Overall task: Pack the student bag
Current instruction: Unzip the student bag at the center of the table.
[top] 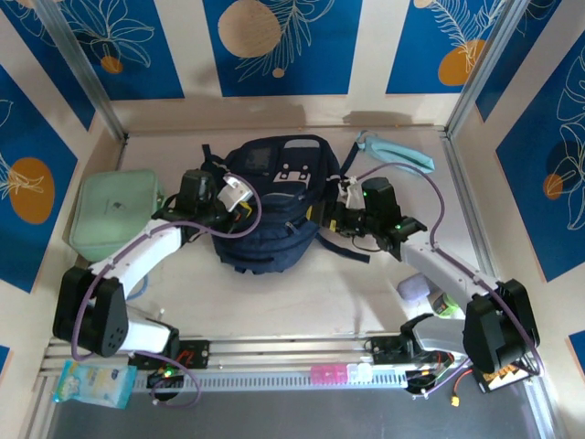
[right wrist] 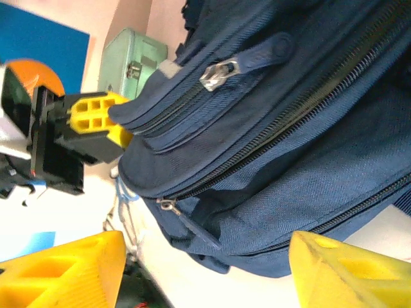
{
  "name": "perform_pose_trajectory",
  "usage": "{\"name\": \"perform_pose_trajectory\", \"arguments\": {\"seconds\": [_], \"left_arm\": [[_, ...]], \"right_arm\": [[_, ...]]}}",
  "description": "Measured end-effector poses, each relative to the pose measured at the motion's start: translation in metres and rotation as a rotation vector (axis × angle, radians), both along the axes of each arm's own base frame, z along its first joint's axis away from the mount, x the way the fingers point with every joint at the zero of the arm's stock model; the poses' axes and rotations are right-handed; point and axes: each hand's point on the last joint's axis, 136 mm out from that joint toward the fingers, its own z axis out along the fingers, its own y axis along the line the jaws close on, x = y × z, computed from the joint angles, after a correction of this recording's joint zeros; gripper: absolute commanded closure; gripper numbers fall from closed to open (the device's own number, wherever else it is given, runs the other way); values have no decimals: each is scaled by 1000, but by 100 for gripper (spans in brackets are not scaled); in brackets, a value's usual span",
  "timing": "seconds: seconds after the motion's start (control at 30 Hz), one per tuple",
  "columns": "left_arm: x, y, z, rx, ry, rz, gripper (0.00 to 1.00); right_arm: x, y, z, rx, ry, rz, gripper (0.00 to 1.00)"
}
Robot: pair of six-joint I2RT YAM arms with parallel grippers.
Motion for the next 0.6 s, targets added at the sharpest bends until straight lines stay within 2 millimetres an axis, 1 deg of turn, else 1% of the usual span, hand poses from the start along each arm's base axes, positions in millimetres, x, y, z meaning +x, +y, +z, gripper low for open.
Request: {"name": "perform_pose_trajectory", "arguments": {"seconds": [0.13, 0.3, 0.6], "left_arm": [[-1, -1, 4, -10, -26, -8, 100], [-2, -2, 4, -6, -38, -22, 100], [-4, -4, 4, -8, -40, -35, 100]], "right_arm": [[7, 6, -3, 89, 129, -65, 27], [20, 14, -5, 152, 217, -107, 26], [43, 28, 3, 201, 258, -120, 25]]}}
